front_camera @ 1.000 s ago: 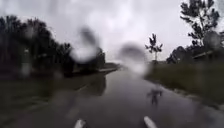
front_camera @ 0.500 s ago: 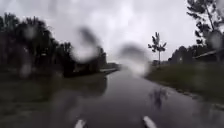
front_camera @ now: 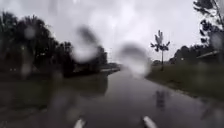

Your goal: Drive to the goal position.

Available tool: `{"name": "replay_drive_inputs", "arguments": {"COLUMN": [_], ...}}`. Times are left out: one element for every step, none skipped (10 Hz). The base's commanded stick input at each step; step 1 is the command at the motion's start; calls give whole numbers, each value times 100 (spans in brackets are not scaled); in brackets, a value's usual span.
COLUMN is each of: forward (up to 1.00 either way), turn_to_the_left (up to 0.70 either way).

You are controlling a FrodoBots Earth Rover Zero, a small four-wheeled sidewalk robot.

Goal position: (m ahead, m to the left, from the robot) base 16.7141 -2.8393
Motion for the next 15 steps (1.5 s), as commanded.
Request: {"name": "replay_drive_inputs", "arguments": {"forward": [85, 85, 85, 85, 85, 85, 85, 85, 85, 85, 85, 85, 85, 85, 85], "turn_to_the_left": [0, 0, 0, 0, 0, 0, 0, 0, 0, 0, 0, 0, 0, 0, 0]}}
